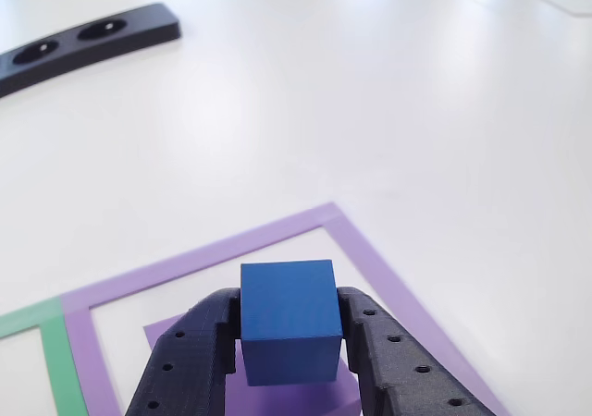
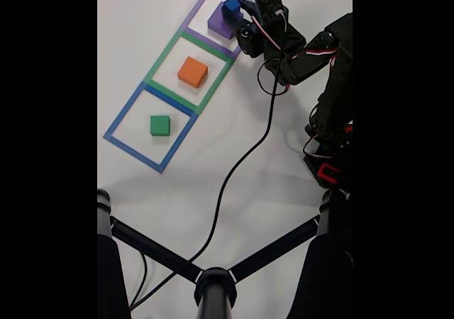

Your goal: Tower of hanoi

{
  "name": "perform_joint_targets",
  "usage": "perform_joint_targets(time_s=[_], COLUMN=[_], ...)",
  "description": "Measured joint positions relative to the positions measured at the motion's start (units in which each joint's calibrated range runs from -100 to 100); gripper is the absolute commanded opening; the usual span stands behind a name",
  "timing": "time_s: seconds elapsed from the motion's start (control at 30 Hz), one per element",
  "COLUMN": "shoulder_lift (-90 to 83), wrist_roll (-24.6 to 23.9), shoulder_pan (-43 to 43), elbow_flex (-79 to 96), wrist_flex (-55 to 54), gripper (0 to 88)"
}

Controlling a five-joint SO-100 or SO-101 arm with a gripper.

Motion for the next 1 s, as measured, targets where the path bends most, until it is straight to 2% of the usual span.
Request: perform_joint_targets(time_s=[0.43,1.0], shoulder_lift=[4.39,7.51], wrist_roll=[0.00,0.00], shoulder_pan=[-1.31,-1.31], elbow_flex=[-0.09,-0.35], wrist_flex=[-5.06,-8.43], gripper=[2.6,21.3])
